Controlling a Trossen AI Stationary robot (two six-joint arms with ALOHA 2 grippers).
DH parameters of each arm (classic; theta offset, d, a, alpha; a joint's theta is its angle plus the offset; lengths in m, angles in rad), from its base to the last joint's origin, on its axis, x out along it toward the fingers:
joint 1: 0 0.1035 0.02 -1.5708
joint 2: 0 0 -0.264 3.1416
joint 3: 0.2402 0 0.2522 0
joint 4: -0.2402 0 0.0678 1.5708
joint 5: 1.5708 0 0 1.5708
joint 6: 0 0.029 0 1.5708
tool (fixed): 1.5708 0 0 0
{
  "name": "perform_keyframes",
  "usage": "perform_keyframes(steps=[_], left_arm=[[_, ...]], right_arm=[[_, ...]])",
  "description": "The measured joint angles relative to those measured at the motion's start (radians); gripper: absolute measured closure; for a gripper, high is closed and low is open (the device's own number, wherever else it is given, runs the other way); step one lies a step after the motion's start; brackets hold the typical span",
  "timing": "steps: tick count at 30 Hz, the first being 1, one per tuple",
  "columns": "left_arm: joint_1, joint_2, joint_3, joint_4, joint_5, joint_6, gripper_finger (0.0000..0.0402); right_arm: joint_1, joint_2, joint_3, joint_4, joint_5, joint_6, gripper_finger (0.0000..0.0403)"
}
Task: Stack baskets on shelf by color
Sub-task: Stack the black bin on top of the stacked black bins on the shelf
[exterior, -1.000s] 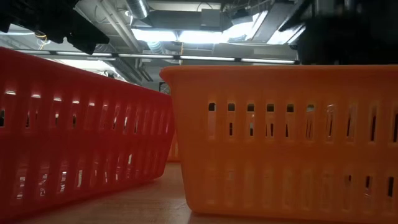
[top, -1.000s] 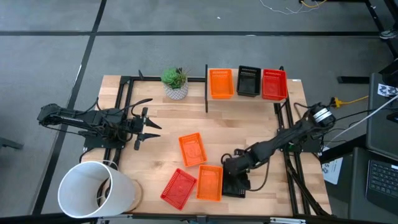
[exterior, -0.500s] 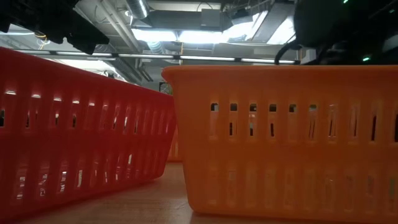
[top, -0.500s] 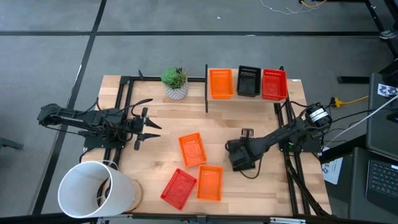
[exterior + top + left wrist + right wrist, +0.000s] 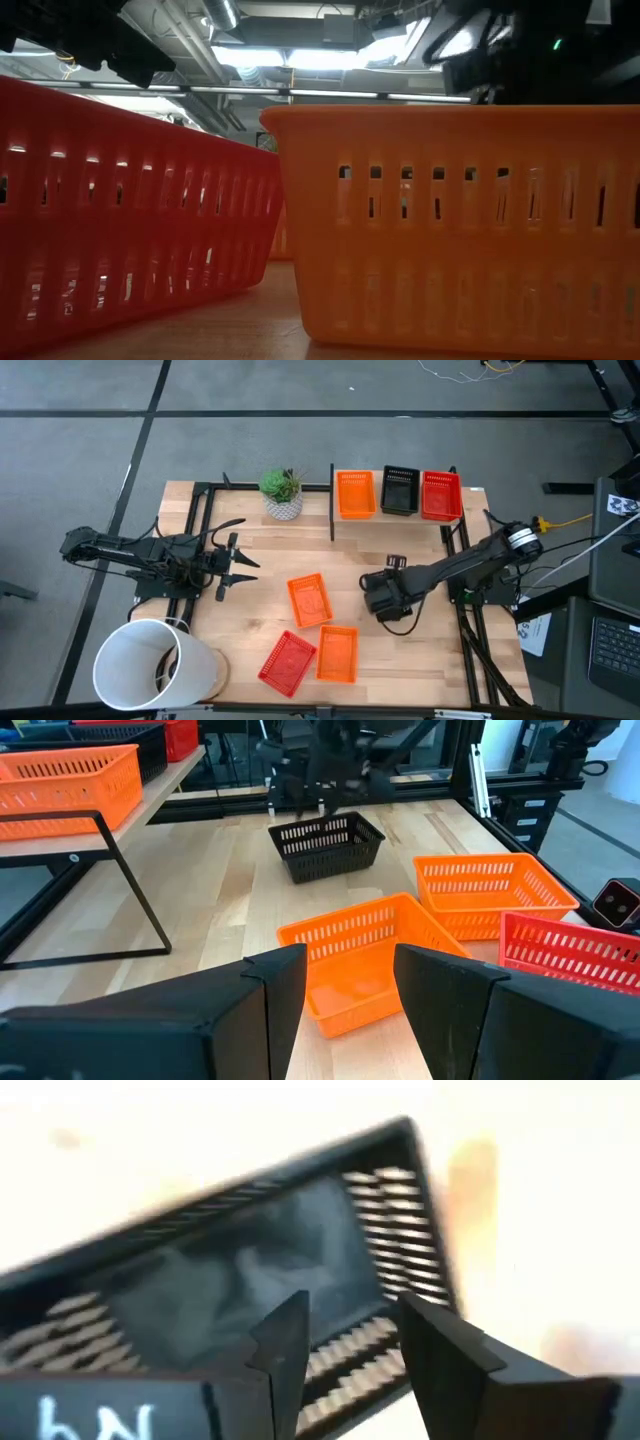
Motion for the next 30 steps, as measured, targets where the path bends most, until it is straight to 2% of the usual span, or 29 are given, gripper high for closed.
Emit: perform_keyframes(steps=[3,6,11,24,30], left_arm=[[0.000,0.000,0.000,0.000,0.000,0.000,0.0255],[0.000,0.000,0.000,0.000,0.000,0.000,0.0255],[0.000,0.000,0.000,0.000,0.000,0.000,0.0255],[0.000,0.000,0.000,0.000,0.000,-0.001,0.0255],[0.000,0.000,0.000,0.000,0.000,-0.001,0.0255]], right_arm=[[0.026,-0.024,0.001,0.039,-0.125,-0.008,0.0250],[0.060,-0.021,-0.015,0.058,-0.191,-0.012,0.0250],[0.114,-0.019,-0.025,0.063,-0.199,-0.005,0.0250],[0.164,-0.019,-0.025,0.071,-0.252,0.052,0.0250],[0.166,-0.019,-0.120,0.179,-0.244,0.060,0.0250]])
